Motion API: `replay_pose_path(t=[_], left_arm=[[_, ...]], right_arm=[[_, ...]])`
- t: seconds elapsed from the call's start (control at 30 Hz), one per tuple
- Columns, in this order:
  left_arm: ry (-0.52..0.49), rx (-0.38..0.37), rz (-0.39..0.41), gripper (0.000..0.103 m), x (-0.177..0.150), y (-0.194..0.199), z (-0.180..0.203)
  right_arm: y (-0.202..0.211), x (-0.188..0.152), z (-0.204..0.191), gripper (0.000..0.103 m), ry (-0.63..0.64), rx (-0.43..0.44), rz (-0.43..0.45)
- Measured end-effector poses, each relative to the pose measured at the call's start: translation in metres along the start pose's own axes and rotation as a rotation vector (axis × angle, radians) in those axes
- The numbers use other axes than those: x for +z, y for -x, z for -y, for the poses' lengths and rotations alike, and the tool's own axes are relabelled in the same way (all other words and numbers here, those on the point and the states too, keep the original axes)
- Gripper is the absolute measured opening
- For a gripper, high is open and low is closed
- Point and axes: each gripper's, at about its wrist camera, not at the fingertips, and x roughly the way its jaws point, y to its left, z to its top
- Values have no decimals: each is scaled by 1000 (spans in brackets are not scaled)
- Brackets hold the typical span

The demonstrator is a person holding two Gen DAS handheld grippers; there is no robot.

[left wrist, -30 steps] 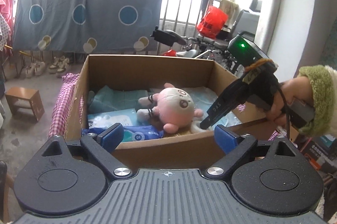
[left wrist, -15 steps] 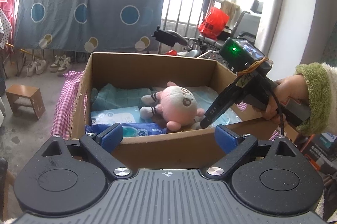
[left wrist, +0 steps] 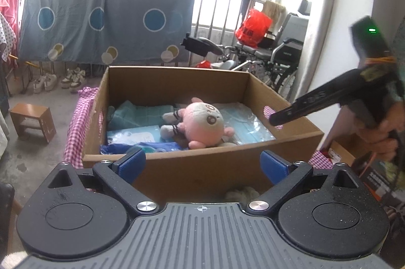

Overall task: Organize soft objects
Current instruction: 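Move the right gripper back toward the cork coaster and scrunchie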

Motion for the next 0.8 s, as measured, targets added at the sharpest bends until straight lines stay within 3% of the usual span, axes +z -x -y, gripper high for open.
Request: replay_pose_path(t=[0.2, 0.43, 0.57, 0.67, 0.7, 0.8], left_arm=[[-47, -87, -74, 98, -7, -12, 25], [-144, -217, -178, 97, -29, -36, 67], [-199, -286, -249, 93, -43, -54, 90], [-264, -305, -294, 87, -53, -67, 108], [-284, -307, -307, 82, -55, -71, 113], [-335, -289, -345, 73, -65, -87, 127]], right_arm=[[38, -66, 31, 17, -226, 62, 49], [32, -132, 55, 17, -439, 96, 15], [28, -153, 63, 18, -493, 99, 5], [21, -161, 67, 32, -505, 95, 0], [19, -162, 68, 44, -509, 96, 1], [14, -163, 71, 48, -497, 96, 6]])
